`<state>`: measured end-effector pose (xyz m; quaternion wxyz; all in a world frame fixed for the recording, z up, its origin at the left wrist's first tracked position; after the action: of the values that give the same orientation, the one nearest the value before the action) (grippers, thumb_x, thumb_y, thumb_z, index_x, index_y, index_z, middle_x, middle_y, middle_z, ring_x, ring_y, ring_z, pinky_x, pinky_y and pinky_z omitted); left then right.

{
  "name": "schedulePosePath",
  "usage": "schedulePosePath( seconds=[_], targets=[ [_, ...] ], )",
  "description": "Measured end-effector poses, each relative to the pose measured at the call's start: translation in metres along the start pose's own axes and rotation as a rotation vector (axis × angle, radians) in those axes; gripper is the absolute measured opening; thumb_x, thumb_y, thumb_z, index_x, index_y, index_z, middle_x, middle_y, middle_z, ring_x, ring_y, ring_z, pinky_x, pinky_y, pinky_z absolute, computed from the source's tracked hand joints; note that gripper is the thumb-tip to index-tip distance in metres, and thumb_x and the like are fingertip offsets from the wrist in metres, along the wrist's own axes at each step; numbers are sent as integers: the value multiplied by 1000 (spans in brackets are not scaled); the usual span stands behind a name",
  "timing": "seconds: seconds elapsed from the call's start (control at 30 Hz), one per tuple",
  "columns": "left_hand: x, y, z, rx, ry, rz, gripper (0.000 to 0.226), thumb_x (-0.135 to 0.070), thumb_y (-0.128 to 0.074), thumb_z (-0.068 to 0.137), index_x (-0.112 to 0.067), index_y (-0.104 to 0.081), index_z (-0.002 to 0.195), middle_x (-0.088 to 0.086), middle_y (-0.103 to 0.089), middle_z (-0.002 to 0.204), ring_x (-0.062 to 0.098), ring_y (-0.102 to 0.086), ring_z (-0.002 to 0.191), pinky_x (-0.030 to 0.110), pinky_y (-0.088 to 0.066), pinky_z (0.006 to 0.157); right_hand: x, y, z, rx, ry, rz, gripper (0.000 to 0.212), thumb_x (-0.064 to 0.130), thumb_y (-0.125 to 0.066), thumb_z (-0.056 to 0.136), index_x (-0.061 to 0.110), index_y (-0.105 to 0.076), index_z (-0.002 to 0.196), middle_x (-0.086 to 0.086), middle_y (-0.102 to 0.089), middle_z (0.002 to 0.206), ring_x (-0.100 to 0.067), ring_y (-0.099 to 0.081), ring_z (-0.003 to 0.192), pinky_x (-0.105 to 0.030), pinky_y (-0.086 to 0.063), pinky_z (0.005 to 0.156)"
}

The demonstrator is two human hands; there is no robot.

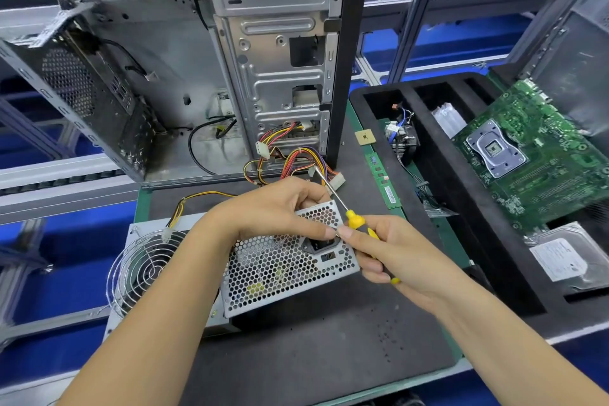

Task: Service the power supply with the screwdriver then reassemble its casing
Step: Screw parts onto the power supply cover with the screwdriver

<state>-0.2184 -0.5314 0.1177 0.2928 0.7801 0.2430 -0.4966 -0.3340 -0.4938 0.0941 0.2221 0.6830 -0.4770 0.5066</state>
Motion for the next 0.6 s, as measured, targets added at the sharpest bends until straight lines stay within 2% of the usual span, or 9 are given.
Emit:
schedulePosePath(
  seconds=[0.07,0.2,0.27,0.33,0.4,0.5,0.6],
  targets=[
    [1,2,0,-15,7,5,17,-7,-70,88,3,-63,99,6,-67,85,16,-59,75,31,-46,70,1,-1,0,16,8,-5,34,24,-58,92,-9,-56,97,8,-33,49,-5,-29,41,-14,-26,39],
    [0,4,-1,-29,-6,18,22,-12,-74,86,2,-63,99,12,-67,83,18,-59,75,35,-45,70,8,-5,1,-16,80,-39,18,26,-59,91,15,-66,79,6,-29,50,-6,-26,40,-15,-24,39],
    [0,5,-2,-24,-13,16,26,-12,-74,86,4,-62,102,26,-65,90,23,-58,79,42,-43,74,8,-5,2,-55,99,-73,19,27,-58,91,10,-61,84,4,-26,53,-7,-24,42,-18,-23,39],
    [0,4,-1,-17,-8,19,28,-12,-73,86,5,-61,105,32,-64,98,24,-57,81,43,-43,75,9,-4,2,-67,97,-109,20,28,-58,91,9,-57,85,3,-25,55,-9,-23,43,-20,-21,40],
    [2,2,1,-3,-3,22,24,-10,-72,87,3,-62,104,22,-68,93,19,-60,81,37,-46,75,11,-4,0,-30,79,-135,18,28,-57,92,13,-58,83,4,-28,53,-9,-25,44,-20,-21,41],
    [1,0,2,14,-5,14,18,-9,-72,87,-3,-64,102,-1,-71,86,8,-63,75,20,-48,68,12,-3,-3,36,48,-138,12,17,-58,93,11,-57,82,7,-37,50,-7,-32,42,-18,-25,40],
    [1,2,1,8,-15,23,20,-9,-72,87,-1,-64,103,3,-70,86,10,-63,74,20,-48,65,12,-3,-1,25,60,-123,14,14,-58,93,14,-59,79,9,-39,50,-6,-33,41,-18,-25,39]
  ],
)
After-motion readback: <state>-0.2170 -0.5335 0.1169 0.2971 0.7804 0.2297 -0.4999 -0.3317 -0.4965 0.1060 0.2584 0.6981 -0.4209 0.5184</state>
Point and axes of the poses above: each hand's wrist, its own z-axis towards the middle knuckle, its own y-axis out of the back of the hand, x = y × z, the point moved 8 cm from there along z, towards the middle knuckle
